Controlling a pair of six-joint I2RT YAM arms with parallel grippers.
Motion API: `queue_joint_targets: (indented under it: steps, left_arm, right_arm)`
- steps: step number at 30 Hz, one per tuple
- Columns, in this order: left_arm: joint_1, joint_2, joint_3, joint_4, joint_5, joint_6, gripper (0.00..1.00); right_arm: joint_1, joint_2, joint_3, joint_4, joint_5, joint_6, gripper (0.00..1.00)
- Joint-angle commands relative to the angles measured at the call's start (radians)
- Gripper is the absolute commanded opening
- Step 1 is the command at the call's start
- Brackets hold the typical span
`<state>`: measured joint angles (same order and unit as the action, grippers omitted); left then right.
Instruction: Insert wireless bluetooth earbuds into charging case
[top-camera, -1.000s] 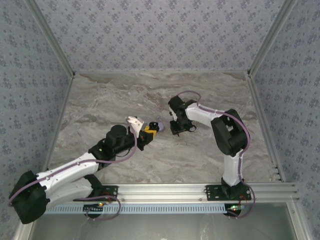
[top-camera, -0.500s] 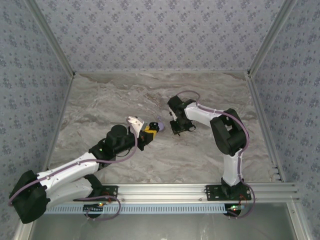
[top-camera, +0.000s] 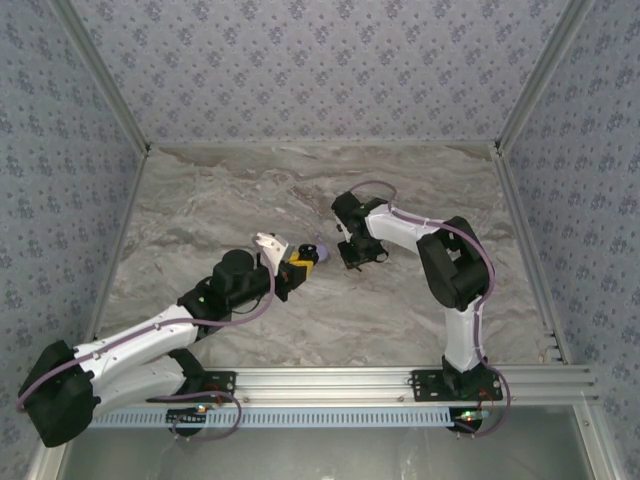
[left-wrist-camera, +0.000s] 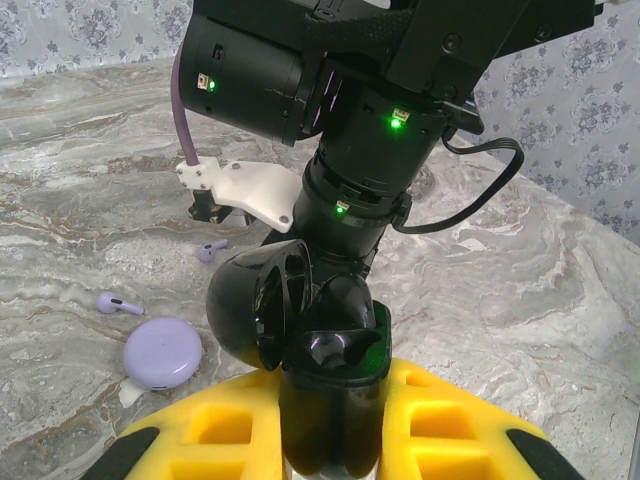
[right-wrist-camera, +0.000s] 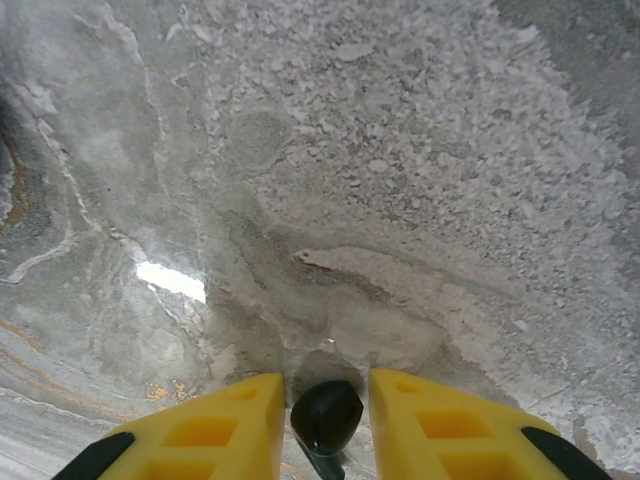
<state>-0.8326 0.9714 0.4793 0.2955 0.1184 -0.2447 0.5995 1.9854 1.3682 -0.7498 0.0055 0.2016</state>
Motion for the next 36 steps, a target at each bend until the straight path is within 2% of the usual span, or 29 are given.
queue_joint_targets:
  steps: [1,7,15,27,36]
  left_arm:
    - [-0.005,-0.008,0.032,0.037,0.012,-0.007,0.16]
    - [-0.005,-0.006,0.035,0.037,0.009,-0.006,0.16]
    - [-0.005,-0.003,0.036,0.032,0.009,-0.004,0.16]
    - [-0.006,0.013,0.042,0.034,0.013,-0.006,0.16]
    - [-0.006,0.057,0.038,0.065,0.019,-0.024,0.16]
  right_arm:
    - [0.019,0.048,0.014,-0.009,-0.029,0.005,0.30]
    - [0.021,0.073,0.019,-0.007,-0.030,0.001,0.31]
    - [0.018,0.075,0.016,-0.008,-0.006,0.019,0.26]
    - [-0.075,-0.029,-0.063,0.039,0.019,0.148,0.22]
    - [-0.126,-0.119,-0.161,0.143,-0.068,0.168,0.22]
